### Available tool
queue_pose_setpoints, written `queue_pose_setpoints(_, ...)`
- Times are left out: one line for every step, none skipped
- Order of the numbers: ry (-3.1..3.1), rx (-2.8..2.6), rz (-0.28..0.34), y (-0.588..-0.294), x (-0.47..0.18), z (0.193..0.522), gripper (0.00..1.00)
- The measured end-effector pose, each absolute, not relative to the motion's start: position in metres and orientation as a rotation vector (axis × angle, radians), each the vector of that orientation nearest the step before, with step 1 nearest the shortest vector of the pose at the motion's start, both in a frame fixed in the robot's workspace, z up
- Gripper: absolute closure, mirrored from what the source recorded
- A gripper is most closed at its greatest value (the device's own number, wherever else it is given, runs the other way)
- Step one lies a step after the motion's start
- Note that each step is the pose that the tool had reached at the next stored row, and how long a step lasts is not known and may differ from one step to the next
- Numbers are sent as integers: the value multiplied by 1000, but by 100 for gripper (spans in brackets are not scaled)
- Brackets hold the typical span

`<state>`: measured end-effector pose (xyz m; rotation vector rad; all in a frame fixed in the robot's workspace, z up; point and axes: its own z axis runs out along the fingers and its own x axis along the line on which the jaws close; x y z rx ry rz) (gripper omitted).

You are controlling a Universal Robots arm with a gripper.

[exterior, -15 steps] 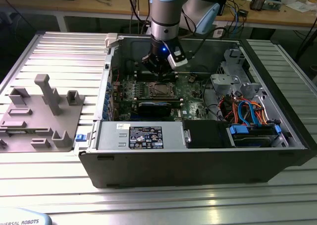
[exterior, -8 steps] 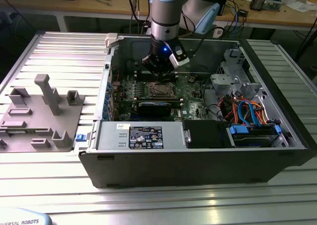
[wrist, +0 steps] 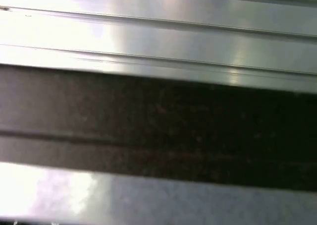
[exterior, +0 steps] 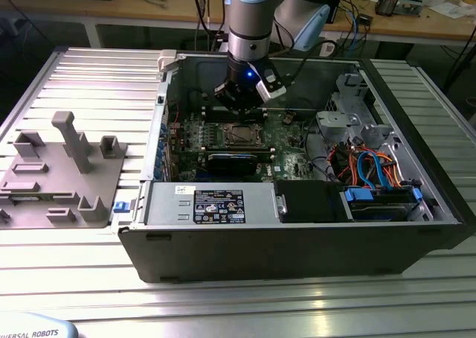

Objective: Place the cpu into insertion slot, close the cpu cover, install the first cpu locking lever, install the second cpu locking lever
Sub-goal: 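Install the first cpu locking lever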

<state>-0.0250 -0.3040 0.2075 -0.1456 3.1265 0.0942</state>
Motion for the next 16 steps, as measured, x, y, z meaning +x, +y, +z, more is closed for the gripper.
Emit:
queue_pose_setpoints(3127, -146, 94, -304, -24, 207, 89)
queue_pose_setpoints(3127, -145, 94, -304, -23, 207, 89)
queue_pose_setpoints(3127, -145, 94, -304, -21, 206, 89)
queue_pose_setpoints(3126, -145, 94, -304, -19, 206, 89)
queue_pose_setpoints(3126, -146, 94, -304, -18, 205, 89)
queue_pose_setpoints(3126, -146, 94, -304, -17, 205, 89)
queue_pose_setpoints(3126, -146, 94, -304, -17, 205, 89)
queue_pose_setpoints(3126, -146, 94, -304, -16, 204, 89)
queue_pose_setpoints(3127, -146, 94, -304, -16, 204, 89)
queue_pose_setpoints(3127, -146, 94, -304, -15, 204, 89)
queue_pose_setpoints(3127, -146, 93, -304, -15, 204, 89)
queue_pose_setpoints(3127, -145, 93, -304, -15, 203, 89)
queue_pose_setpoints(3127, -145, 93, -304, -15, 203, 89)
queue_pose_setpoints(3127, -145, 93, -304, -15, 203, 89)
queue_pose_setpoints(3127, -145, 93, -305, -15, 202, 89)
queue_pose_setpoints(3127, -145, 93, -305, -15, 202, 89)
